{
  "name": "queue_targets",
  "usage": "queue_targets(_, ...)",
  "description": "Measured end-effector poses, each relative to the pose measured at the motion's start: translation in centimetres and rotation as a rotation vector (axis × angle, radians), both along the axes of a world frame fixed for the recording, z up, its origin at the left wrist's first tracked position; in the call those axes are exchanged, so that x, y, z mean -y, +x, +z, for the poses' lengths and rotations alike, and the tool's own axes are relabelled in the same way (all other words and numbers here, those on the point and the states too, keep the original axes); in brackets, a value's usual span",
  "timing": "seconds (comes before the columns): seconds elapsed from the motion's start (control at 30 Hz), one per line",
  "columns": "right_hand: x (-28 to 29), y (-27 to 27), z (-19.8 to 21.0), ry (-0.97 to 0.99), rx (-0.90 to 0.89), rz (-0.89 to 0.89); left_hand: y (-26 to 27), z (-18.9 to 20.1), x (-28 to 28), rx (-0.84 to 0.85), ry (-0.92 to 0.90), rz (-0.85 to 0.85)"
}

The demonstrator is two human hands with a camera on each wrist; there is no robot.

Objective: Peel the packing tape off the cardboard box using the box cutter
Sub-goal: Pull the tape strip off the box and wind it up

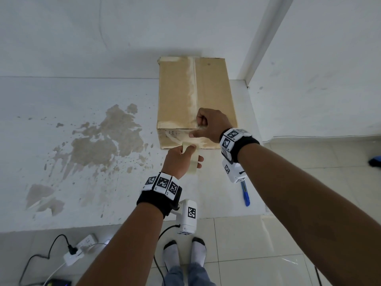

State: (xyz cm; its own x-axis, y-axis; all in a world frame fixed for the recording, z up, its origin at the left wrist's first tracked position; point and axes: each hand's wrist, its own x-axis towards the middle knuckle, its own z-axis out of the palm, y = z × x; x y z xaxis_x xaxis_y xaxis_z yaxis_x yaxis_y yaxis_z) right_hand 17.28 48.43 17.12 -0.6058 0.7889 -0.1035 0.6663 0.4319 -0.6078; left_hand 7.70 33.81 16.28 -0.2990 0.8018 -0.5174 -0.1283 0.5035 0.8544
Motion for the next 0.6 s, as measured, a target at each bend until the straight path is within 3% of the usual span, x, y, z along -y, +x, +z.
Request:
queue_targets(0.3, -2.2, -0.1, 2.1, 0.034, 0.299, 0.347, -0.6, -0.1, 0.3, -0.011, -0.011, 0.000)
queue_targets(0.6, -1.8, -0.1, 1.1, 0.040, 0.247, 0.289, -0.5, -0.1, 0.2, -0.024, 0.000, -0.015)
